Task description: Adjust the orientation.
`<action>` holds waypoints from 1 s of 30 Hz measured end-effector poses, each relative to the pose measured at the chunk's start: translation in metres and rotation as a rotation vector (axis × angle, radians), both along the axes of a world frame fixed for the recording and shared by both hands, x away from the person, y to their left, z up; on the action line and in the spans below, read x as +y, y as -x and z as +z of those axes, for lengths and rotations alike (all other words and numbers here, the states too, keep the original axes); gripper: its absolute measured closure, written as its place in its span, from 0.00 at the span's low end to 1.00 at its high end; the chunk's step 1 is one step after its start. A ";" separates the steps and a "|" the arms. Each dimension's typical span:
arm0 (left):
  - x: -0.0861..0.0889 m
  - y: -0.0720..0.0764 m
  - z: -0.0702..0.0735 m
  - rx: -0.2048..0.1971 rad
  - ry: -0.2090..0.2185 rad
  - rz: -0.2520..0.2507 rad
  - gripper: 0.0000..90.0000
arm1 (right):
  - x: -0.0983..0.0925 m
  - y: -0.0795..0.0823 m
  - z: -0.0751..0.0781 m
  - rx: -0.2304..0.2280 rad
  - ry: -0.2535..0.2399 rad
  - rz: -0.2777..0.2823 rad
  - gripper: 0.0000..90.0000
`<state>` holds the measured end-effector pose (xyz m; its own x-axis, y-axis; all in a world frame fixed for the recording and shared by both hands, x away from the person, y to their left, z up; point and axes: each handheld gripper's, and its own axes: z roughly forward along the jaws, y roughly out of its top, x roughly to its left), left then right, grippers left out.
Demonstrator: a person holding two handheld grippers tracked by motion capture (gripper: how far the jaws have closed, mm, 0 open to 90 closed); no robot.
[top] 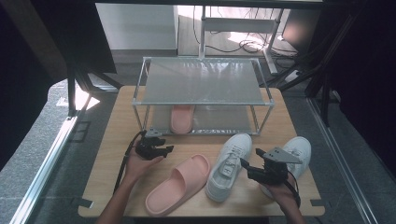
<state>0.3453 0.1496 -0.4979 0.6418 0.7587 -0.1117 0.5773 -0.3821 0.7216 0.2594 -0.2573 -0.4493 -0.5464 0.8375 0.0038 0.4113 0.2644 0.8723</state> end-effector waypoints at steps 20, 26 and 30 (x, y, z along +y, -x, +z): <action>0.024 0.070 0.005 0.022 0.010 -0.076 0.96 | 0.001 -0.001 -0.002 0.008 0.009 0.000 0.32; 0.020 0.084 0.011 0.015 0.030 -0.114 1.00 | 0.002 0.001 -0.002 0.005 0.008 0.002 0.32; 0.014 0.086 0.011 0.020 0.029 -0.137 1.00 | 0.003 0.001 -0.002 0.003 0.009 0.004 0.32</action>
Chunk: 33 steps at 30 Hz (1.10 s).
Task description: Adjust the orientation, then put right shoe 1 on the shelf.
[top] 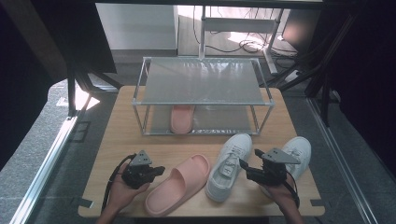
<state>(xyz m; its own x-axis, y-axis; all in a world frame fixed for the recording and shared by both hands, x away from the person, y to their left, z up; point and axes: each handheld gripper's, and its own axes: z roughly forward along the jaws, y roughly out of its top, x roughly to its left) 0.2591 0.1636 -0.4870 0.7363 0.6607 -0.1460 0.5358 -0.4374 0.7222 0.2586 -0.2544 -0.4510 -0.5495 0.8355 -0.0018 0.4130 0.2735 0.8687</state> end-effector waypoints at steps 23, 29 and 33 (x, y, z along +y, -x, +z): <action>-0.028 -0.007 -0.005 0.032 -0.013 -0.060 0.74 | -0.002 0.000 0.001 -0.002 0.000 -0.004 0.32; -0.040 -0.016 -0.010 0.039 -0.033 -0.063 0.75 | -0.002 0.000 0.001 -0.003 -0.001 -0.004 0.32; -0.046 -0.019 -0.014 0.041 -0.058 -0.055 0.77 | -0.004 0.000 0.001 0.000 -0.001 -0.007 0.32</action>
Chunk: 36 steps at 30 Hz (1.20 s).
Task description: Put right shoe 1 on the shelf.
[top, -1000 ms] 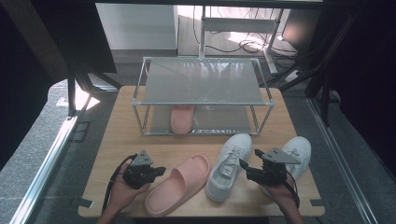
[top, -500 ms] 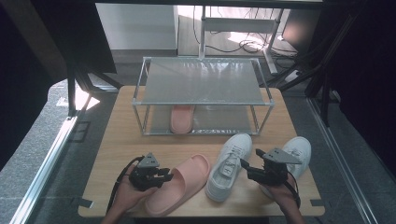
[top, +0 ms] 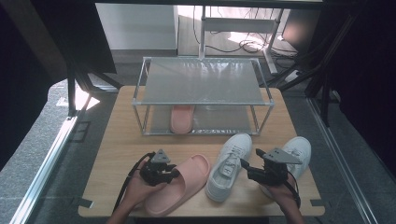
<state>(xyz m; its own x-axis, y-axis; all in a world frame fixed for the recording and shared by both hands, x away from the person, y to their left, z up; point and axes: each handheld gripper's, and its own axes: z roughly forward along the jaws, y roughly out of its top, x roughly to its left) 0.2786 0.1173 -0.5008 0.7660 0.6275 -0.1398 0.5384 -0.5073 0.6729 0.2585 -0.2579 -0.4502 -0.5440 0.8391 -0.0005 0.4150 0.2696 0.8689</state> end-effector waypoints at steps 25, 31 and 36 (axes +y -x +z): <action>-0.003 -0.006 -0.002 -0.008 -0.028 0.082 0.94 | -0.001 0.001 0.001 -0.005 -0.003 -0.005 0.32; 0.002 -0.007 0.008 -0.028 0.001 0.103 0.94 | -0.001 0.000 0.000 -0.004 -0.003 -0.004 0.32; 0.005 -0.009 0.012 -0.030 0.021 0.116 0.94 | -0.001 0.001 0.001 -0.005 -0.004 -0.004 0.32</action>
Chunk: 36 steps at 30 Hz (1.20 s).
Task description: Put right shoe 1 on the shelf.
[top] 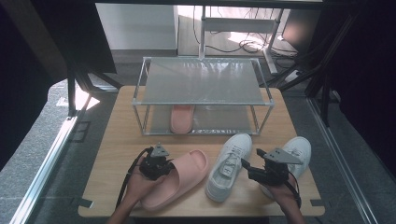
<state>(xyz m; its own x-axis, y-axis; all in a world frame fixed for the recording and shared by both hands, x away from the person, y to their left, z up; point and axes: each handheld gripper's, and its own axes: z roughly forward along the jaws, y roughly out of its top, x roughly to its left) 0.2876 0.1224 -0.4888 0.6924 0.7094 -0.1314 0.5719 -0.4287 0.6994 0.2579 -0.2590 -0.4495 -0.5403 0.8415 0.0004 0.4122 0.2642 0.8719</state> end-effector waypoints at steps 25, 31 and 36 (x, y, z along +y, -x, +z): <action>-0.009 -0.029 0.018 -0.038 0.017 0.048 0.94 | -0.001 0.000 0.000 0.002 0.000 0.001 0.32; -0.011 -0.031 0.020 -0.042 0.016 0.046 0.94 | -0.002 0.000 0.000 0.002 -0.003 -0.001 0.32; -0.012 -0.036 0.021 -0.042 0.015 0.055 0.94 | -0.001 0.000 0.000 0.001 -0.001 0.000 0.32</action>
